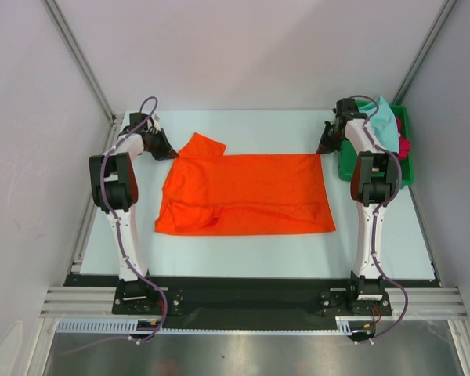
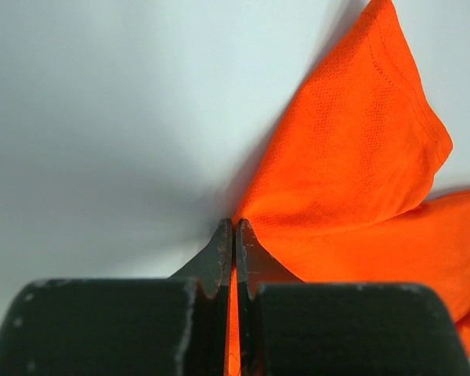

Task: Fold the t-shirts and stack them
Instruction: Fold the tshirt

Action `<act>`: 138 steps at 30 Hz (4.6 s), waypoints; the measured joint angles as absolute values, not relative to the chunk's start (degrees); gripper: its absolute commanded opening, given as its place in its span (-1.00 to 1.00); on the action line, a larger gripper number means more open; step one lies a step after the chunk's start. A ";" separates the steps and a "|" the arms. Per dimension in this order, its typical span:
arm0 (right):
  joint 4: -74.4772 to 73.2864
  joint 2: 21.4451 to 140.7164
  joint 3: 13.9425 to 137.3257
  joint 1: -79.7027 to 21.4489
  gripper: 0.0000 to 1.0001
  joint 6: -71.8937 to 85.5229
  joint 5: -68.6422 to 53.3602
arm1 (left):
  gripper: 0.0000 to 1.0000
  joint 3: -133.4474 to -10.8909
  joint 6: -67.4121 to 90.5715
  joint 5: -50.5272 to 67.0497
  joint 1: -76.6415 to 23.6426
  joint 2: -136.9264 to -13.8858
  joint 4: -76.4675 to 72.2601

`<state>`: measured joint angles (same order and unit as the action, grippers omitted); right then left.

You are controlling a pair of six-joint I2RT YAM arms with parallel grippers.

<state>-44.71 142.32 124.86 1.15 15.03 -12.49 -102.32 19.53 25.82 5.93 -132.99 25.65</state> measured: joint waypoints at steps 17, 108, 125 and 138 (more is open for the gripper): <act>-42.06 141.51 124.73 1.34 -1.00 16.47 -14.39 | -0.99 -101.93 21.65 26.83 6.50 -132.97 23.64; -44.25 113.86 84.79 3.44 -1.00 17.89 -15.49 | -0.99 -66.52 19.86 14.98 6.76 -99.29 27.86; -43.97 112.90 81.95 3.20 -1.00 16.86 -15.46 | -0.99 -64.47 18.96 13.65 6.76 -98.41 28.56; -42.94 112.90 81.43 3.18 -0.78 16.84 -15.03 | -0.43 -60.80 18.85 11.97 6.79 -98.41 28.42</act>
<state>-42.94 112.90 81.43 3.18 16.84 -15.03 -60.80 18.85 11.97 6.79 -98.41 28.42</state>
